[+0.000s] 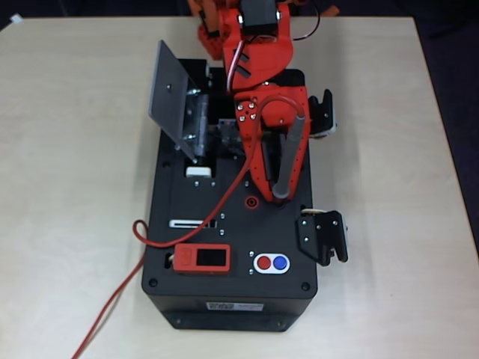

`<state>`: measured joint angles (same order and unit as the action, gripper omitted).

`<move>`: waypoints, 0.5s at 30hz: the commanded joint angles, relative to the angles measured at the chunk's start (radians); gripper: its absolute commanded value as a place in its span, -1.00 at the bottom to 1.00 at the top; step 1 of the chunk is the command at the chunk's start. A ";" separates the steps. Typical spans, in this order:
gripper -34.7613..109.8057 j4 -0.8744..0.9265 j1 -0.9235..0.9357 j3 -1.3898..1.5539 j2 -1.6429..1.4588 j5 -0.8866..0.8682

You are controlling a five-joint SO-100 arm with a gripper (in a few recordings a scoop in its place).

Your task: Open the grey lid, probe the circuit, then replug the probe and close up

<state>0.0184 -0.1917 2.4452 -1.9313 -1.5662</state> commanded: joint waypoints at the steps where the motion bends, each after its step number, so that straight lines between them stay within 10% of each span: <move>1: -0.52 0.021 -0.014 -0.029 -0.061 -0.018; 15: -0.52 0.179 0.002 -0.080 -0.135 0.014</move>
<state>0.1503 -0.1948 2.4222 -2.0018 -1.5616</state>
